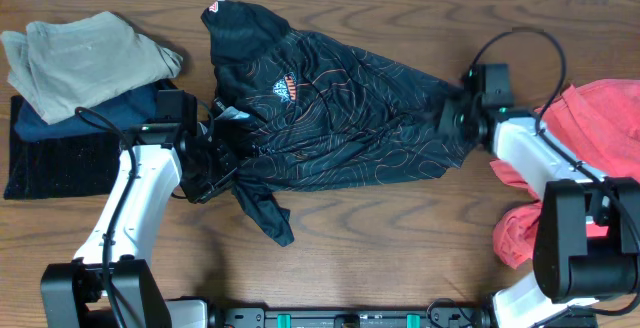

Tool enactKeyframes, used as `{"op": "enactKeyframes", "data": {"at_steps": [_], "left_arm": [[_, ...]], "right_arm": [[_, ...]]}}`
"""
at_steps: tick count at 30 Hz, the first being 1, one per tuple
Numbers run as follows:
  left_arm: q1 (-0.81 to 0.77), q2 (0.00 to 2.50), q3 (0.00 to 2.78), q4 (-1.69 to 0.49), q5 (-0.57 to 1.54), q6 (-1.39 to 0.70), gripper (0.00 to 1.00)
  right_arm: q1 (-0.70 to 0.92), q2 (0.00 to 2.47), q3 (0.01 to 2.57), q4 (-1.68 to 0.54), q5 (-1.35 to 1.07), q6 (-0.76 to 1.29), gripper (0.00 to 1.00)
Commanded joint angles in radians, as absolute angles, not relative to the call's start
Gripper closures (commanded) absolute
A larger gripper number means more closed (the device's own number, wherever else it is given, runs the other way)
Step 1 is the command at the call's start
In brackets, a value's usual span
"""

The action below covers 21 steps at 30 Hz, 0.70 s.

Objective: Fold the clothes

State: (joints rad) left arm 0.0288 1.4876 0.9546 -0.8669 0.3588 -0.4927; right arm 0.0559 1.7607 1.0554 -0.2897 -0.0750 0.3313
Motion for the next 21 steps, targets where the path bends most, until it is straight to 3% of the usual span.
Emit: {"op": "enactKeyframes", "data": {"at_steps": [1,4,5,7,8,9,10,21], "left_arm": [[0.027,1.483,0.951,-0.868,0.343,-0.479,0.94],[0.027,1.483,0.951,-0.868,0.343,-0.479,0.94],[0.027,1.483,0.951,-0.867,0.343,-0.479,0.94],[0.027,1.483,0.951,-0.866,0.343,-0.479,0.94],[0.027,1.483,0.951,-0.864,0.343,-0.479,0.94],[0.027,1.483,0.951,-0.862,0.343,-0.479,0.94],[0.027,1.483,0.951,-0.857,0.343,-0.479,0.93],[0.027,1.483,0.951,-0.844,0.343,-0.479,0.94]], "right_arm": [[0.009,1.752,1.236,-0.255,-0.011,0.364,0.99],[-0.022,1.752,1.346,-0.264,0.067,0.374,0.97],[-0.03,1.752,1.367,-0.271,0.081,0.374,0.89],[-0.046,1.752,1.396,-0.297,0.072,0.373,0.6],[-0.052,1.752,1.398,-0.314,0.052,0.371,0.42],[-0.056,1.752,1.398,-0.344,0.025,0.361,0.15],[-0.059,1.752,1.398,-0.379,0.008,0.356,0.01],[-0.038,1.753,1.316,-0.972,-0.002,0.306,0.01]]}}
